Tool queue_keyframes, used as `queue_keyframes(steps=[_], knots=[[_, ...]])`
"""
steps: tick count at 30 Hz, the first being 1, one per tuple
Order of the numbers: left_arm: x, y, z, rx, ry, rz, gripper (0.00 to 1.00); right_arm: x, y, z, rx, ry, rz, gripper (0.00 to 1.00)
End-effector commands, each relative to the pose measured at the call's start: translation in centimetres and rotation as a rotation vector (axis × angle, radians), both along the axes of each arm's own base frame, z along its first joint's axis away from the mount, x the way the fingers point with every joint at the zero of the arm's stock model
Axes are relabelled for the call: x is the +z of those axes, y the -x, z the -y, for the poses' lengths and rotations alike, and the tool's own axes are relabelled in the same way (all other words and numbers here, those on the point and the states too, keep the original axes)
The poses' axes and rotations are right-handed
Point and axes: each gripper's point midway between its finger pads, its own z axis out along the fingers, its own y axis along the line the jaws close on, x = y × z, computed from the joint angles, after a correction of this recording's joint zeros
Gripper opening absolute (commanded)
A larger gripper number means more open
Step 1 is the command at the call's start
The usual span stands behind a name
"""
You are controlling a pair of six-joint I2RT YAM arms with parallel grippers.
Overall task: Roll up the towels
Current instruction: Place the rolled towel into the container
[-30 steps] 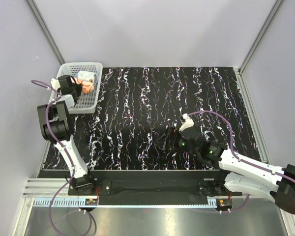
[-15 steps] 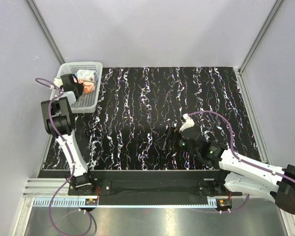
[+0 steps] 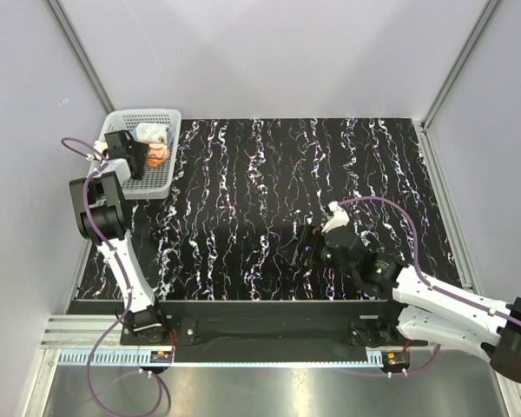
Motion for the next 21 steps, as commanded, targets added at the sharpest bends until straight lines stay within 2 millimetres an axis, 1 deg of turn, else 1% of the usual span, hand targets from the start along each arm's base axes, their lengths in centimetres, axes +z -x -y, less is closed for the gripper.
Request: queue_keyframes(steps=[1, 3, 4, 5, 11, 12, 13, 15, 16, 17, 18, 19, 20, 21], knots=[[3.2, 1.1, -0.3, -0.011, -0.032, -0.001, 0.79, 2.0, -0.4, 0.5, -0.034, -0.033, 0.044, 0.96], [3.6, 1.5, -0.4, -0.01, -0.028, 0.0, 0.8, 2.1, -0.2, 0.8, -0.038, -0.035, 0.048, 0.97], [4.4, 1.5, -0.4, -0.011, -0.033, 0.014, 0.85, 2.0, -0.2, 1.0, -0.04, -0.028, 0.047, 0.96], [4.6, 1.8, -0.4, -0.012, -0.034, 0.009, 0.89, 1.9, -0.2, 1.2, -0.043, -0.021, 0.046, 0.96], [7.5, 2.9, -0.7, -0.01, -0.064, 0.028, 0.92, 1.3, 0.2, 1.8, -0.053, 0.003, 0.024, 0.96], [8.0, 3.1, -0.8, -0.009, -0.072, 0.033, 0.93, 1.6, 0.1, 1.8, -0.055, -0.002, 0.026, 0.96], [9.0, 3.5, -0.7, -0.012, -0.076, 0.046, 0.93, 1.5, 0.2, 1.9, -0.054, 0.003, 0.024, 0.96], [10.1, 3.9, -0.5, -0.029, -0.088, 0.059, 0.94, 2.0, 0.2, 2.0, -0.051, 0.003, 0.035, 0.96], [11.8, 4.4, -0.4, -0.033, -0.103, 0.084, 0.95, 2.1, 0.3, 2.1, -0.048, 0.01, 0.037, 0.96], [11.9, 5.0, 0.0, -0.044, -0.105, 0.082, 0.95, 2.0, 0.2, 2.2, -0.05, 0.021, 0.035, 0.96], [12.4, 5.4, 0.0, -0.062, -0.127, 0.087, 0.96, 2.6, 0.1, 2.2, -0.049, 0.025, 0.047, 0.96], [14.4, 6.1, 0.2, -0.071, -0.15, 0.119, 0.96, 2.5, 0.1, 2.3, -0.046, 0.04, 0.045, 0.96], [13.9, 7.2, 0.5, -0.078, -0.159, 0.103, 0.96, 2.5, 0.1, 2.3, -0.041, 0.045, 0.044, 0.96], [14.3, 7.9, 0.7, -0.101, -0.186, 0.111, 0.96, 2.8, 0.0, 2.1, -0.034, 0.049, 0.052, 0.96]])
